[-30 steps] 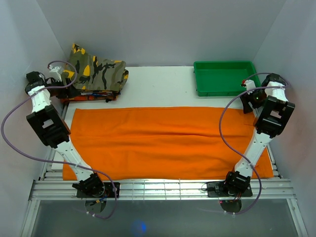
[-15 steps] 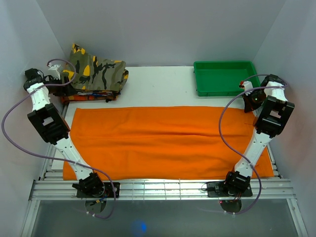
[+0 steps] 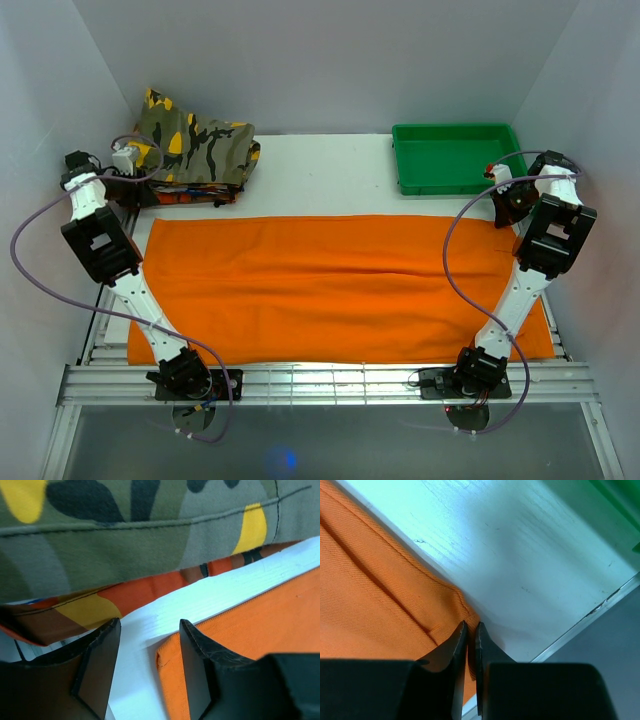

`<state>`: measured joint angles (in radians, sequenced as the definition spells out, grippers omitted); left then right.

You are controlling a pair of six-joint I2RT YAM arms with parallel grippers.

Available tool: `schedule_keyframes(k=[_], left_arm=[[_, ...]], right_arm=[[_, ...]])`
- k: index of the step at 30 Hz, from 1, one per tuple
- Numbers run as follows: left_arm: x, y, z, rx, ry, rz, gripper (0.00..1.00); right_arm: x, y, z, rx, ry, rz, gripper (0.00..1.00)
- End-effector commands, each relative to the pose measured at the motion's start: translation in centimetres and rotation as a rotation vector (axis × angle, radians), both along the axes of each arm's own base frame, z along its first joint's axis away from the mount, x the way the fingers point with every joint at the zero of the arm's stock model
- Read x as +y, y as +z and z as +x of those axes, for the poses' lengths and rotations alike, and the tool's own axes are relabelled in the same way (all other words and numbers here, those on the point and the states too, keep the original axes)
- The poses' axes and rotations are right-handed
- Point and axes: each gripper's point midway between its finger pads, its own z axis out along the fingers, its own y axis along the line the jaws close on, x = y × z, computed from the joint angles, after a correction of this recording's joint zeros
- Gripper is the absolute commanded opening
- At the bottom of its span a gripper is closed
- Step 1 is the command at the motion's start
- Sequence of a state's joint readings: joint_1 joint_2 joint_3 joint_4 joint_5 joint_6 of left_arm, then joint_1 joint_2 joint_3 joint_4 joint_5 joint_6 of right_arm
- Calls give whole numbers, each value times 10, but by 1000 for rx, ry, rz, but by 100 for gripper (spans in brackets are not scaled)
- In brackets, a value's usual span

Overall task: Fold and stack the trousers
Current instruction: Fold the trousers

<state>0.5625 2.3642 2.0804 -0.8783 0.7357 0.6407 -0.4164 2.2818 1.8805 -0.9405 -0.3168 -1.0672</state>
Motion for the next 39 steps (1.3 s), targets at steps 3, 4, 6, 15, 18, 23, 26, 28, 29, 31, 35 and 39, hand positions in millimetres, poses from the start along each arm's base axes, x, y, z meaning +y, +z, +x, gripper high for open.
schedule_keyframes(k=[3,4,6,15,18,23,26,28,29,31,35,39], left_arm=[[-8,-10,-18,18,-70,-26,61],[-9,-12,-20,24,-74,-26,60],[-12,-18,-23,40,-82,-39,59],[-14,-36,-35,91,-98,-38,57],[-13,-41,-36,105,-94,-36,57],[-10,-47,-36,120,-87,-27,53],[-11,-43,-35,111,-91,-26,43],[-12,-37,-36,105,-102,-28,36],[-12,-36,-37,103,-108,-28,35],[-13,-30,-39,94,-114,-37,34],[-14,-27,-45,91,-127,-56,38],[-19,-24,-44,70,-145,-80,12]], right_arm=[[-8,4,-3,-10,52,-60,8],[-8,4,-3,-6,50,-60,8],[-9,4,-5,-2,48,-61,8],[-9,8,-6,-3,49,-66,8],[-8,7,-8,5,49,-64,8],[-8,9,-8,6,50,-67,8],[-7,11,-8,2,48,-67,8],[-8,13,-7,-3,50,-71,8],[-8,16,-6,-7,49,-73,8],[-8,19,-5,-13,47,-74,8],[-8,27,-2,-35,42,-79,8],[-7,29,2,-46,41,-85,8]])
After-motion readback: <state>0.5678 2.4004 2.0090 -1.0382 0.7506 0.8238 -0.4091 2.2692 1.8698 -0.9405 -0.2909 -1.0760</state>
